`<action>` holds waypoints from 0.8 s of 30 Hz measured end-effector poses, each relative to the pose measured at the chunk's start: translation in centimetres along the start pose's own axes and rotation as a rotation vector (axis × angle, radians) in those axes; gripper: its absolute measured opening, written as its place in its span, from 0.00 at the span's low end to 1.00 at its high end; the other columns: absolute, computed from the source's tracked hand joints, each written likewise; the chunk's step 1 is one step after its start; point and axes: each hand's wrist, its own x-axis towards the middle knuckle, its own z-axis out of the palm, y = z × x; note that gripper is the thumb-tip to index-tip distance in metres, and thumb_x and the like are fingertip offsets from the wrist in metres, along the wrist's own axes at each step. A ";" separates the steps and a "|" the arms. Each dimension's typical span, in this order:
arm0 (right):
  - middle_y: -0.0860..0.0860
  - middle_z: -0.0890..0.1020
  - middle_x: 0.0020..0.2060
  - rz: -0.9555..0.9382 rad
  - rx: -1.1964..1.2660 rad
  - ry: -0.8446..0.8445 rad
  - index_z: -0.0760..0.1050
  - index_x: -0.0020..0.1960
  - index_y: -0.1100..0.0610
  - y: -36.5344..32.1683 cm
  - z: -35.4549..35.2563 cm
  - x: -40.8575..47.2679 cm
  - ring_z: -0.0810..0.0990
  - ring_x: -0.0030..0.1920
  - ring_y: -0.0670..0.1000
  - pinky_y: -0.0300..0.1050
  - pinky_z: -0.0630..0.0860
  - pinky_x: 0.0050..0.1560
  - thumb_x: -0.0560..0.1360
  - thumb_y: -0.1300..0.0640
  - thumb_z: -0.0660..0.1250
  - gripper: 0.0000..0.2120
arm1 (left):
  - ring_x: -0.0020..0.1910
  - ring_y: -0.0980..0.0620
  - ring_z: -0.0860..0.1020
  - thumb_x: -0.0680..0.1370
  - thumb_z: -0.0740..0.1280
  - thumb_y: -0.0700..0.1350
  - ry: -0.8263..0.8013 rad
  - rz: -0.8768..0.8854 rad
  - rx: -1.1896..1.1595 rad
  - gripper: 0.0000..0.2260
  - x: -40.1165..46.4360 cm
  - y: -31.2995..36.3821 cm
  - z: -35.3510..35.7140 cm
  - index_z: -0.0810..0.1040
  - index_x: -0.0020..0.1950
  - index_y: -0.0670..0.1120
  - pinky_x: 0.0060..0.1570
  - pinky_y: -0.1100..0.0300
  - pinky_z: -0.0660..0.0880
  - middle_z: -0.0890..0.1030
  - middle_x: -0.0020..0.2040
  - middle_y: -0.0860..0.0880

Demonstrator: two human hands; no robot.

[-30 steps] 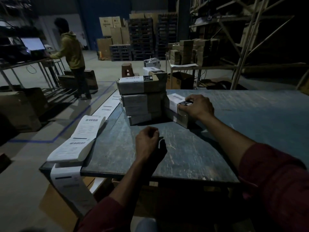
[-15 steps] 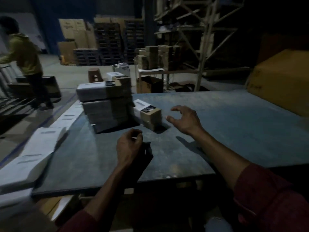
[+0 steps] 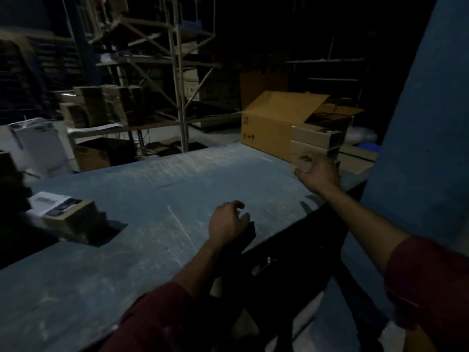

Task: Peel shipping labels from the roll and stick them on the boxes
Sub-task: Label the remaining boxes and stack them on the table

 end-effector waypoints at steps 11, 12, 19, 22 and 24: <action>0.56 0.57 0.82 0.331 0.149 0.177 0.51 0.84 0.50 6.1 -1.0 10.6 0.56 0.79 0.64 0.65 0.63 0.75 0.74 0.45 0.76 0.48 | 0.57 0.48 0.80 0.79 0.61 0.61 0.049 0.129 0.264 0.15 0.4 -1.3 3.4 0.80 0.52 0.53 0.57 0.50 0.68 0.80 0.50 0.52; 0.55 0.55 0.83 0.350 0.175 0.167 0.48 0.85 0.50 6.4 -0.7 11.2 0.55 0.80 0.64 0.65 0.62 0.76 0.74 0.45 0.76 0.50 | 0.57 0.48 0.80 0.79 0.61 0.62 0.051 0.132 0.261 0.16 0.5 -1.3 3.4 0.80 0.52 0.53 0.57 0.50 0.69 0.80 0.50 0.53; 0.60 0.62 0.78 0.470 0.228 0.130 0.51 0.83 0.47 7.2 0.5 14.3 0.60 0.76 0.65 0.64 0.67 0.73 0.75 0.51 0.75 0.45 | 0.55 0.49 0.80 0.78 0.62 0.61 0.066 0.128 0.237 0.14 0.7 -1.3 3.5 0.79 0.48 0.53 0.56 0.51 0.68 0.80 0.48 0.54; 0.61 0.64 0.75 0.480 0.317 0.181 0.61 0.79 0.49 7.4 0.3 14.8 0.67 0.73 0.63 0.56 0.71 0.72 0.75 0.57 0.74 0.37 | 0.55 0.50 0.80 0.77 0.61 0.62 0.082 0.122 0.229 0.14 0.6 -1.5 3.6 0.79 0.47 0.53 0.55 0.52 0.67 0.80 0.48 0.55; 0.59 0.70 0.72 0.449 0.335 0.202 0.66 0.74 0.53 7.5 0.0 15.1 0.71 0.70 0.61 0.51 0.74 0.69 0.73 0.59 0.76 0.33 | 0.56 0.51 0.80 0.77 0.61 0.62 0.075 0.115 0.227 0.15 0.7 -1.6 3.6 0.80 0.50 0.54 0.55 0.52 0.67 0.80 0.49 0.55</action>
